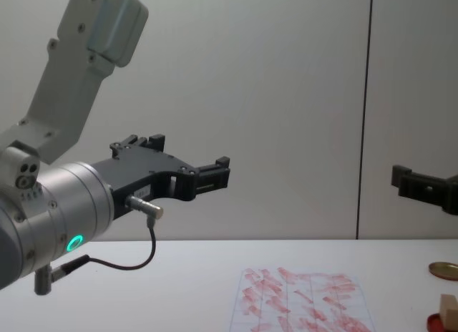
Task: Use the one hand to pick up the stamp and affix it onto the A4 paper.
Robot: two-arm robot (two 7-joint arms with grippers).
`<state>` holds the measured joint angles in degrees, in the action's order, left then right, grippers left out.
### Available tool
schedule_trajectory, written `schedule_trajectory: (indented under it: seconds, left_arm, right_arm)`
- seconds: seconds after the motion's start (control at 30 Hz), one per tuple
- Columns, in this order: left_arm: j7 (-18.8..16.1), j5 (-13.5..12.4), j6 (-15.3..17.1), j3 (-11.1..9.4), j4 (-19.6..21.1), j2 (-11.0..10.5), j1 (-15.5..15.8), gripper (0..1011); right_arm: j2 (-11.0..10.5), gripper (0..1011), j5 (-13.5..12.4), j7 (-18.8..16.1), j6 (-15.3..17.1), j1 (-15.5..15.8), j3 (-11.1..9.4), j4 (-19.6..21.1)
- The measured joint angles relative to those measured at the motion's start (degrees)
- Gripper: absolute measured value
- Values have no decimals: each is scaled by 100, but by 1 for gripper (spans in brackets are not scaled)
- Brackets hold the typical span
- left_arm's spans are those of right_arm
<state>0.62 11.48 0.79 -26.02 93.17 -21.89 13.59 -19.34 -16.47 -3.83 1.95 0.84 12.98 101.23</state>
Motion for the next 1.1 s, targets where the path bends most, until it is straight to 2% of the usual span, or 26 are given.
schedule_trajectory:
  seconds: [1.1]
  left_arm:
    - [0,0,0,0,0,0,0,993]
  right_arm:
    - [0,1001,1,0,0,0,-4,0]
